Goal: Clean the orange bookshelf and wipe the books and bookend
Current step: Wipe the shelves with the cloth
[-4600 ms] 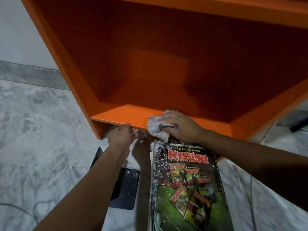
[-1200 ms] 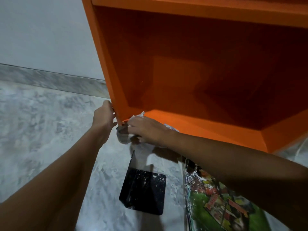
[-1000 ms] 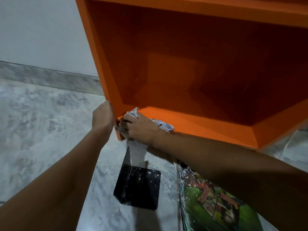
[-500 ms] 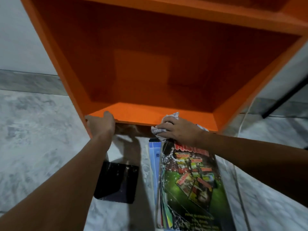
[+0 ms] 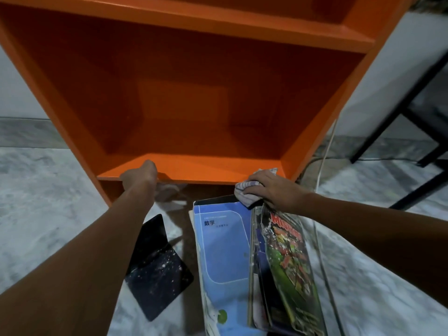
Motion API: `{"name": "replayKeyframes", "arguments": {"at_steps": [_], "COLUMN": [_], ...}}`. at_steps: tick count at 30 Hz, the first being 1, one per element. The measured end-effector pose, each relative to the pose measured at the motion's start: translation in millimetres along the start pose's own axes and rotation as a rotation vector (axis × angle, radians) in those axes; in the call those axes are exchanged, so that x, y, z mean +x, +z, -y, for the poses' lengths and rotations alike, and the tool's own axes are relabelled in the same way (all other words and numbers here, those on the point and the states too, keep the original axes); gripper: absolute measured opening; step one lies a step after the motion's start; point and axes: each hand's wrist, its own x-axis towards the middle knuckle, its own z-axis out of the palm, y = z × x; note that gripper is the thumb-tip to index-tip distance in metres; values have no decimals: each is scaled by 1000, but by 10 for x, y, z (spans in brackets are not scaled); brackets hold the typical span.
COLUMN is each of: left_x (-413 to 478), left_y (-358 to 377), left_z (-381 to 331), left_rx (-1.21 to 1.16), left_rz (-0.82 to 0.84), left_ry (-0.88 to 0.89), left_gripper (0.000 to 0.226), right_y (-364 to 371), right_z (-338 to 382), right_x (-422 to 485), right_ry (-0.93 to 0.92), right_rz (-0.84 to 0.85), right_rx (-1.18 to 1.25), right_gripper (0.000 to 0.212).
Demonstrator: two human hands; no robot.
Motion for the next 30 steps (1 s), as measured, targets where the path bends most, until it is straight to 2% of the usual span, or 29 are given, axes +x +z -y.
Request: {"name": "replayKeyframes", "arguments": {"at_steps": [4, 6, 9, 11, 12, 14, 15, 17, 19, 21, 22, 24, 26, 30], "left_x": [-42, -82, -102, -209, -231, -349, -440, -612, -785, -951, -953, -929, -861, -831], "left_y": [30, 17, 16, 19, 47, 97, 128, 188, 213, 161, 136, 50, -30, -208], "left_z": [-16, -42, -30, -32, -13, -36, -53, -160, -298, -432, -475, -523, -560, -627], "left_rx": [-21, -54, -41, 52, 141, 324, 377, 345, 328, 356, 330, 235, 164, 74], "left_rz": [27, 79, 86, 48, 18, -19, 15, 219, 516, 719, 730, 670, 605, 527], "left_ry": [6, 1, 25, 82, 138, 316, 410, 475, 348, 231, 216, 215, 259, 311], "left_gripper": [38, 13, 13, 24, 38, 58, 55, 34, 33, 44, 46, 48, 44, 26], "right_y": [-14, -2, -56, -157, -217, -386, -470, -611, -709, -787, -850, -923, -970, -994], "right_z": [37, -10, -27, 60, 125, 261, 315, 393, 467, 540, 586, 655, 727, 906], "right_x": [-2, -32, -61, 24, 95, 320, 430, 646, 839, 988, 1056, 1157, 1250, 1389], "right_ry": [58, 90, 243, 394, 474, 617, 682, 796, 851, 848, 815, 736, 664, 595], "right_rz": [2, 28, 7, -49, -80, -131, -128, -129, -162, -202, -221, -233, -238, -259], "right_rx": [36, 2, 117, 330, 479, 884, 1085, 1376, 1576, 1675, 1710, 1816, 1901, 1893], "right_gripper": [42, 36, 34, 29, 21, 9, 10, 25, 35, 38, 30, 24, 30, 30]}}
